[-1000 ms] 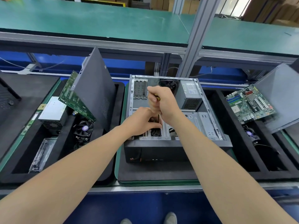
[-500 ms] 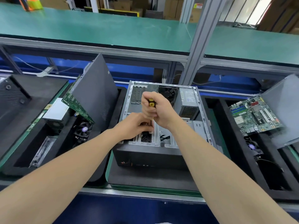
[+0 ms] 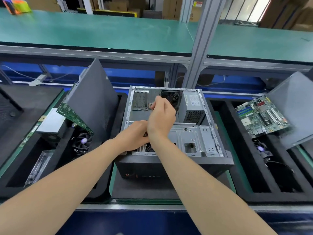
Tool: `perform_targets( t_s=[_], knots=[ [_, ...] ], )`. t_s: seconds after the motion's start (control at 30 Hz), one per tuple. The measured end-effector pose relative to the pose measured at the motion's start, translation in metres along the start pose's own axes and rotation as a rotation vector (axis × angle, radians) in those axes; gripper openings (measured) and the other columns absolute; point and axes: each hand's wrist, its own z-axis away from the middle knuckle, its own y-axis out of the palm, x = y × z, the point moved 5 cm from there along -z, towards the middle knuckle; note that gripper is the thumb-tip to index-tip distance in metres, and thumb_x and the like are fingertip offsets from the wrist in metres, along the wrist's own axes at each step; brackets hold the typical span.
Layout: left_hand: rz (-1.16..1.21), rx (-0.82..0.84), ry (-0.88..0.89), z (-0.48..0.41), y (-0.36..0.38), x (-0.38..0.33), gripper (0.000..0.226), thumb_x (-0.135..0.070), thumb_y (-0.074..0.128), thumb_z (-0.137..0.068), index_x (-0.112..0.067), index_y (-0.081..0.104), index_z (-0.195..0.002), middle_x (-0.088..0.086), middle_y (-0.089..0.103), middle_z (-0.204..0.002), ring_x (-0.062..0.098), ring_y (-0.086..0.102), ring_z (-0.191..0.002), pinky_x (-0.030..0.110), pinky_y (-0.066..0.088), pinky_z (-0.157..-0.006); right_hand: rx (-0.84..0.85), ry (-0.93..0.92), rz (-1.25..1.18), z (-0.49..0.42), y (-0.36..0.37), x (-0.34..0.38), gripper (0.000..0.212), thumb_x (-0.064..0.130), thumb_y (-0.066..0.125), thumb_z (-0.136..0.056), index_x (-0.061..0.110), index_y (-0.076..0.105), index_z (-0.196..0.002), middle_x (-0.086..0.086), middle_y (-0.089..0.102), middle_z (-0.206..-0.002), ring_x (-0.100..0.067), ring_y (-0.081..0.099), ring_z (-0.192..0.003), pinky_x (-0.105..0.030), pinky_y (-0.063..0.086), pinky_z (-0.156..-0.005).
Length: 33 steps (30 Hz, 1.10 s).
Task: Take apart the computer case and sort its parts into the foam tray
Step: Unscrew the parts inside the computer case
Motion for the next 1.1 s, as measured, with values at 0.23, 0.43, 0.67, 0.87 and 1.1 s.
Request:
perform_targets(
  t_s=[0.23,0.43,0.67,0.87,1.1],
  knots=[
    [0.052,0.039,0.047,-0.003,0.002,0.002,0.007,-0.051,0.062,-0.092,-0.046,0.058,-0.095,-0.025,0.065,-0.093,-0.001,0.062,-0.086,0.017,0.051,-0.072,0.490,0.015,0.016,-0.016,0.012,0.004,0.043,0.021,0.052,-0.092,0.016,0.038,-0.052,0.003,0.030,-0.050,-0.014,0.026,-0.049,-0.022,0.028,-0.049],
    [0.000,0.049,-0.005,-0.001,0.003,0.007,0.026,-0.052,0.063,-0.093,-0.028,0.060,-0.084,-0.009,0.060,-0.085,0.012,0.057,-0.079,0.042,0.052,-0.070,0.974,0.239,-0.069,-0.030,0.022,-0.002,0.038,0.016,0.045,-0.092,0.018,0.034,-0.055,0.002,0.019,-0.051,-0.017,0.012,-0.045,-0.025,0.017,-0.046],
    [0.020,0.015,0.016,0.000,-0.004,0.000,0.021,-0.051,0.066,-0.091,-0.032,0.062,-0.082,-0.022,0.054,-0.089,0.001,0.055,-0.081,0.030,0.052,-0.073,1.025,0.337,-0.224,-0.041,0.013,-0.003,0.034,0.020,0.044,-0.096,0.016,0.041,-0.063,0.005,0.024,-0.048,-0.014,0.017,-0.043,-0.024,0.025,-0.043],
    [0.046,0.006,0.005,-0.002,-0.002,0.004,0.025,-0.052,0.066,-0.090,-0.028,0.069,-0.090,-0.016,0.064,-0.088,0.003,0.060,-0.081,0.030,0.055,-0.075,0.343,0.071,0.079,-0.026,0.003,0.004,0.040,0.029,0.058,-0.104,0.016,0.066,-0.067,-0.004,0.061,-0.060,-0.018,0.056,-0.053,-0.028,0.050,-0.053],
    [0.089,-0.008,0.012,0.003,-0.006,-0.008,0.018,-0.045,0.037,-0.075,-0.061,0.044,-0.069,-0.052,0.048,-0.076,-0.024,0.047,-0.071,-0.003,0.035,-0.061,-0.042,0.021,0.070,0.004,0.008,0.001,0.043,0.031,0.050,-0.099,0.017,0.050,-0.059,0.009,0.047,-0.054,-0.004,0.043,-0.054,-0.030,0.037,-0.063]
  ],
)
